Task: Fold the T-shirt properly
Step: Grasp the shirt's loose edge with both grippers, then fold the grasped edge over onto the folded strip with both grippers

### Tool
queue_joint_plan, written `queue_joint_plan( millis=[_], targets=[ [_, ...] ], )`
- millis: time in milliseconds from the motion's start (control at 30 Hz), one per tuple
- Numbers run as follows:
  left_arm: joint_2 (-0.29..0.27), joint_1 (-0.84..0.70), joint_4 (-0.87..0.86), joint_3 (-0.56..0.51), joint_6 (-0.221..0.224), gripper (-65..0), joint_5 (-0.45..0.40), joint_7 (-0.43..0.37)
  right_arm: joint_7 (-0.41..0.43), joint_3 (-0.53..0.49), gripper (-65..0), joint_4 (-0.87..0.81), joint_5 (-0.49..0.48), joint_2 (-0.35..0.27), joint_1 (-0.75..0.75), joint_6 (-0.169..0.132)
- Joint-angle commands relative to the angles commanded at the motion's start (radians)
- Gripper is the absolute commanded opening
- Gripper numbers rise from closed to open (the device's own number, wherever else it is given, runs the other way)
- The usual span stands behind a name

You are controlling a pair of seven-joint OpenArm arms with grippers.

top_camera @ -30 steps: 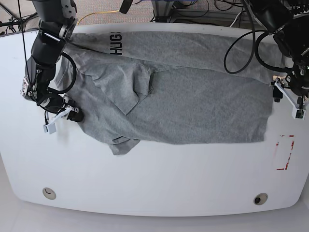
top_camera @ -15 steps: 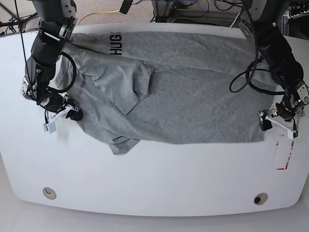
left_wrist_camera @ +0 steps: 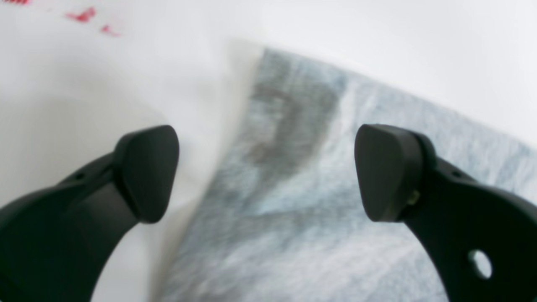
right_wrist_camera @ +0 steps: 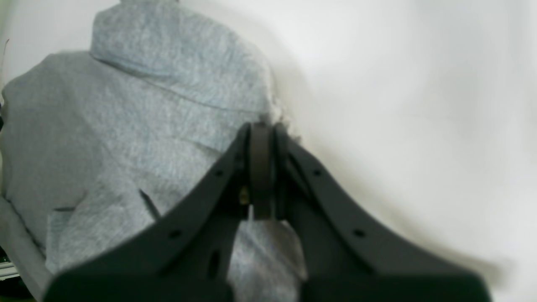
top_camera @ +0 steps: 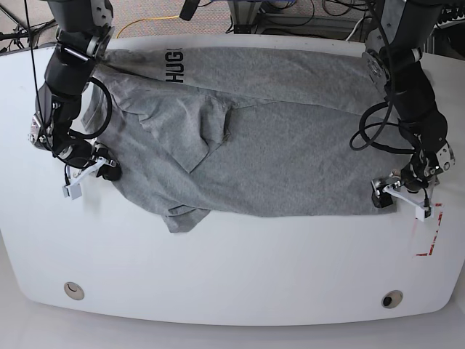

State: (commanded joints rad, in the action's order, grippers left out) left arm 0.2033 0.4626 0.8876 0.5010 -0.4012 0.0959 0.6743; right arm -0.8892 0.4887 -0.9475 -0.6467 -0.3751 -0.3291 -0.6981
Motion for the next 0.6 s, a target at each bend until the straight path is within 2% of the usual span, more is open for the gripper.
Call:
queue_joint_plan(
  millis=[167, 267, 433, 567, 600],
  targets=[
    [-0.017, -0.002, 0.002, -0.026, -0.064, -1.5, 0.0, 0.002, 0.0, 0.0, -65.0, 0.0, 0.0, 0.0, 0.0, 0.0],
    [-0.017, -0.002, 0.002, -0.028, -0.092, -9.4, -0.002, 0.002, 0.0, 0.0, -65.0, 0.0, 0.0, 0.0, -0.002, 0.0],
    [-0.017, -0.003, 0.002, -0.026, -0.104, -26.9, -0.002, -0.003, 0.0, 0.0, -65.0, 0.0, 0.0, 0.0, 0.0, 0.0],
    [-0.012, -0.005, 0.003, -0.026, -0.104, -48.7, -0.003, -0.003, 0.0, 0.0, -65.0, -0.002, 0.0, 0.0, -0.003, 0.0],
    [-0.011, -0.005, 0.003, -0.026, -0.104, -56.1, -0.005, -0.003, 0.0, 0.0, -65.0, -0.002, 0.0, 0.0, -0.005, 0.0]
  ],
)
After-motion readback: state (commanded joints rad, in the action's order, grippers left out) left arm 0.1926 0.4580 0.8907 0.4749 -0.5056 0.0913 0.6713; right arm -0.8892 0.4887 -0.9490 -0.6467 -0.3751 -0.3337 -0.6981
